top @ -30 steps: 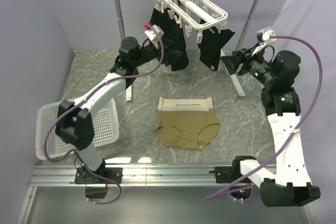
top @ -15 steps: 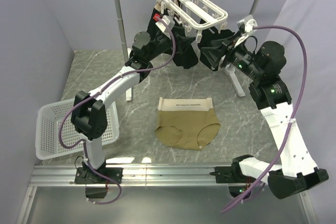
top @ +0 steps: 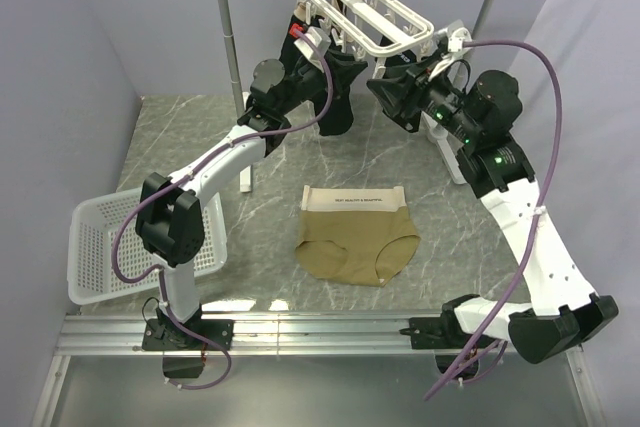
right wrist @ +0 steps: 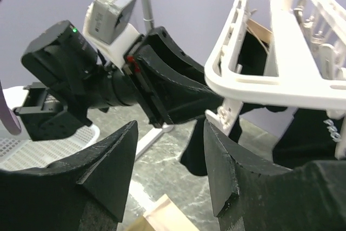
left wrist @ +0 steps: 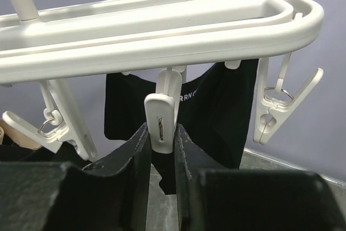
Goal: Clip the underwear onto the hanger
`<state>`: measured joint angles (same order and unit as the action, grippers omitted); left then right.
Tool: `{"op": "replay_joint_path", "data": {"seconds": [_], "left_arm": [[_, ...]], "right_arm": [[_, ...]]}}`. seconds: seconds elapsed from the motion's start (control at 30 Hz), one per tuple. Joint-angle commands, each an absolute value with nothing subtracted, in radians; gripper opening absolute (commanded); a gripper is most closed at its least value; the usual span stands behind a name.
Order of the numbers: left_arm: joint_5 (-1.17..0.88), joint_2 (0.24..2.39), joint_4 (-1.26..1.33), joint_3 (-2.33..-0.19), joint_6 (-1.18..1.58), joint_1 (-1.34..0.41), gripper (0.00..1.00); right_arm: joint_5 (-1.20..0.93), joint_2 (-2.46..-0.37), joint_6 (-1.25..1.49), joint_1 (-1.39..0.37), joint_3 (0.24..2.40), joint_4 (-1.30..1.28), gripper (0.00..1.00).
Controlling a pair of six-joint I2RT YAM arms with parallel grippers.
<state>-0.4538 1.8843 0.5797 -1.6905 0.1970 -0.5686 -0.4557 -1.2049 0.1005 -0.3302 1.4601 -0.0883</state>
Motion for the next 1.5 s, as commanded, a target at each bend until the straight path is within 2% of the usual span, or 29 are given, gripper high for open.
{"op": "replay_joint_path", "data": {"seconds": [0.0,0.1,0.23,0.4,0.57,0.63,1.13,1.33,1.43,1.47], "left_arm": [[-0.483,1.855,0.611,-1.710,0.193,-0.572,0.23],[-0.488,1.847,0.600,-1.712,0.186,-0.574,0.18],[-0.494,1.832,0.583,-1.703,0.170,-0.578,0.16],[-0.508,1.824,0.571,-1.704,0.175,-0.581,0.15],[-0.525,1.813,0.571,-1.694,0.175,-0.586,0.03],[-0.528,1.807,0.569,-1.689,0.172,-0.588,0.00],[-0.583,1.793,0.558,-1.678,0.147,-0.595,0.00],[-0.598,1.790,0.542,-1.674,0.138,-0.604,0.00],[-0.607,1.793,0.526,-1.674,0.126,-0.609,0.00],[-0.609,1.792,0.522,-1.672,0.124,-0.611,0.00]], "right_arm": [[-0.427,-1.226,0.114,-0.360,1.517,-0.002,0.59],[-0.381,-1.258,0.114,-0.374,1.535,-0.002,0.59],[-0.309,-1.296,0.103,-0.394,1.546,-0.002,0.59],[-0.219,-1.334,0.075,-0.403,1.552,-0.002,0.69],[-0.152,-1.356,0.055,-0.403,1.543,0.034,0.78],[-0.127,-1.356,0.058,-0.405,1.536,0.038,0.78],[-0.123,-1.416,0.163,-0.399,1.568,0.101,0.77],[-0.140,-1.440,0.178,-0.400,1.597,0.101,0.66],[-0.143,-1.442,0.183,-0.400,1.598,0.104,0.52],[-0.146,-1.443,0.184,-0.400,1.600,0.103,0.42]]}}
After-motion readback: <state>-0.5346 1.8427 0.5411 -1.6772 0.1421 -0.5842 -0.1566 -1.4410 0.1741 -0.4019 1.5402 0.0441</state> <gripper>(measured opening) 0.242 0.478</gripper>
